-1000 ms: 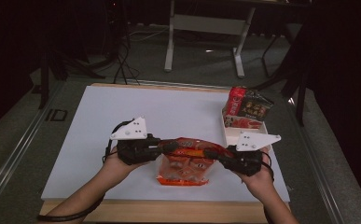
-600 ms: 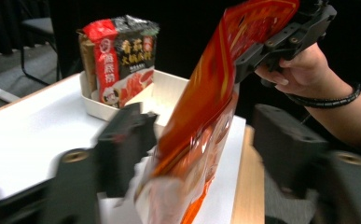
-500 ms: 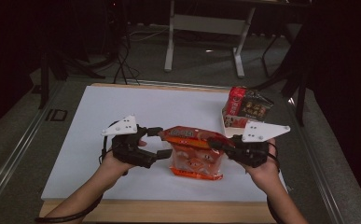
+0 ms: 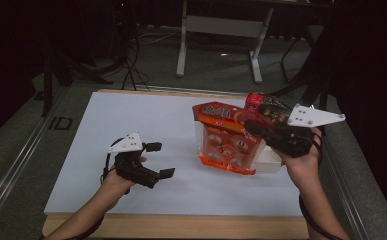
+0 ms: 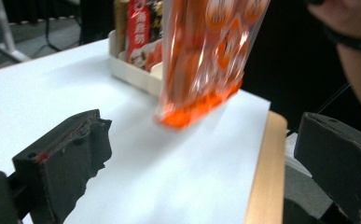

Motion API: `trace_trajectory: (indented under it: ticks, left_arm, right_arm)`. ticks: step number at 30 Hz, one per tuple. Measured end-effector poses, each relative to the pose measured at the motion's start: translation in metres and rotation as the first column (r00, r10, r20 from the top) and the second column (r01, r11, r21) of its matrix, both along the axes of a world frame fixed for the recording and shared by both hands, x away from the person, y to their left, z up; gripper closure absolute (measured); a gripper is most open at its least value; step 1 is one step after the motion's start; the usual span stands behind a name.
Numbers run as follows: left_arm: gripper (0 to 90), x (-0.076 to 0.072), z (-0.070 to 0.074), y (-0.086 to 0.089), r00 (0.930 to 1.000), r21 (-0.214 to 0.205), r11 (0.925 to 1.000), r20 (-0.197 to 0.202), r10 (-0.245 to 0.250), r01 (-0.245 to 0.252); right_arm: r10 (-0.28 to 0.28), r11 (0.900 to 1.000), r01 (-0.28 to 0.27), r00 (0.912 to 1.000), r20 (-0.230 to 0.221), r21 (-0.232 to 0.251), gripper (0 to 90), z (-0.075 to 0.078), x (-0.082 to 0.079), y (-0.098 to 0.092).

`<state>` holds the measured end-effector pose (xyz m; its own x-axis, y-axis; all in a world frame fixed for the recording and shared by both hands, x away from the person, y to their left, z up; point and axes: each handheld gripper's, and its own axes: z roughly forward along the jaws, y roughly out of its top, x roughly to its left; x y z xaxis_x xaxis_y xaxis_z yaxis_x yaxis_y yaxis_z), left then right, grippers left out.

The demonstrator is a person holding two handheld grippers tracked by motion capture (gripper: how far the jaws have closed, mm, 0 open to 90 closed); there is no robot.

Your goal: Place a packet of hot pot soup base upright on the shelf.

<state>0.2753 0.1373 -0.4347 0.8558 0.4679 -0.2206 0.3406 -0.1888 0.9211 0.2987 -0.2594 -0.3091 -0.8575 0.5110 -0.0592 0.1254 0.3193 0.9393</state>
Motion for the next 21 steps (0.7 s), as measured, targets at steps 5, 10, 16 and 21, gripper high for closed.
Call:
trace_trajectory:
  ticks: [5,10,16,21]
  left_arm:
    - [1.7,-0.002,-0.012,0.011,0.9993,0.008,0.9994,-0.013,0.034,-0.034]
    - [1.0,-0.005,-0.023,0.025,0.9952,0.0,0.9957,-0.031,0.093,-0.093]
    - [0.1,-0.009,-0.034,0.042,0.9877,0.003,0.9887,-0.045,0.15,-0.15]
    - [0.1,-0.015,-0.046,0.053,0.9877,0.017,0.9885,-0.042,0.151,-0.15]
  right_arm:
    - [-0.073,0.9973,0.073,0.9973,0.009,0.008,90.0,0.006,0.012,-0.018]
    - [-0.139,0.9902,0.139,0.99,0.02,0.009,90.0,0.01,0.021,-0.037]
    - [-0.21,0.9776,0.21,0.9774,0.021,0.014,90.0,0.013,0.031,-0.061]
    - [-0.235,0.9718,0.235,0.972,0.005,0.021,90.0,0.011,0.039,-0.074]
